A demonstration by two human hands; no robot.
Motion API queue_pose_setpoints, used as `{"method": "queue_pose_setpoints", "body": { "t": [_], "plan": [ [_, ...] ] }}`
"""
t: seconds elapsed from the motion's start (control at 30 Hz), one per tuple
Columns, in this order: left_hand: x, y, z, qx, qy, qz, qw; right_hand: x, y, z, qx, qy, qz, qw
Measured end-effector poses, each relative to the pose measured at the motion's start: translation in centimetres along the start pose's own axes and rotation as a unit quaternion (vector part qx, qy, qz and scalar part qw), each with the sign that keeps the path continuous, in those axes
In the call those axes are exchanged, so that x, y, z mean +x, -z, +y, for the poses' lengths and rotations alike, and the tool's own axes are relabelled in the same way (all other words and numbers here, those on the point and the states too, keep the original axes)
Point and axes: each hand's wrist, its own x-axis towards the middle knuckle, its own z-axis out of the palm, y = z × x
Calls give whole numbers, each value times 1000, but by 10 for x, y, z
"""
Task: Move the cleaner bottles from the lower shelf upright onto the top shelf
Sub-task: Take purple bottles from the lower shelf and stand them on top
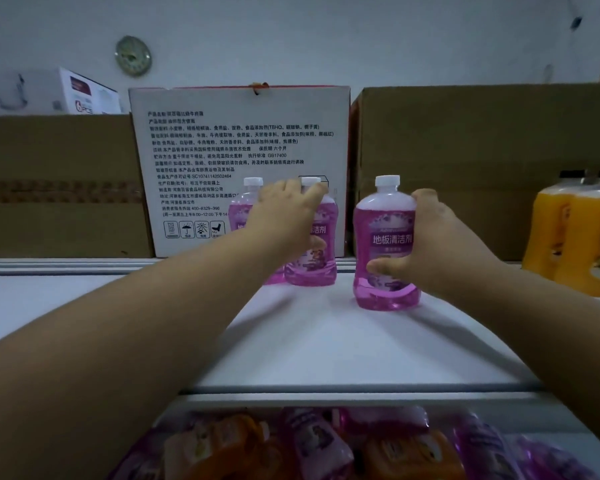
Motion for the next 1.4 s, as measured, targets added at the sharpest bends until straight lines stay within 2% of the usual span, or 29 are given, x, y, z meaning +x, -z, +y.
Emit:
{"method": "queue_pose_setpoints", "body": {
  "t": [0.3, 0.47, 0.57, 0.63, 0.73, 0.8, 1.27, 1.4],
  "plan": [
    [-1, -3, 1, 15, 22, -10, 1000, 4, -13, 15, -35, 35, 39, 998],
    [-16, 13, 12, 56, 48, -17, 997, 7, -13, 16, -58, 60, 24, 996],
    [-30, 30, 22, 31, 26, 2, 999, 16, -13, 11, -83, 55, 21, 995],
    [-49, 35, 32, -35, 5, -57, 998, 24, -16, 7, -102, 53, 18, 993],
    [-79, 28, 46, -107, -7, -195, 975, 38, -23, 5, -113, 36, 18, 993],
    [-87, 23, 47, -127, -3, -242, 962, 47, -31, 5, -118, 32, 18, 992],
    [-89, 15, 46, -132, -14, -256, 958, 53, -49, 7, -83, 35, 25, 996],
    [-88, 14, 45, -136, -18, -256, 957, 41, -36, 7, -102, 75, 46, 991]
  ]
}}
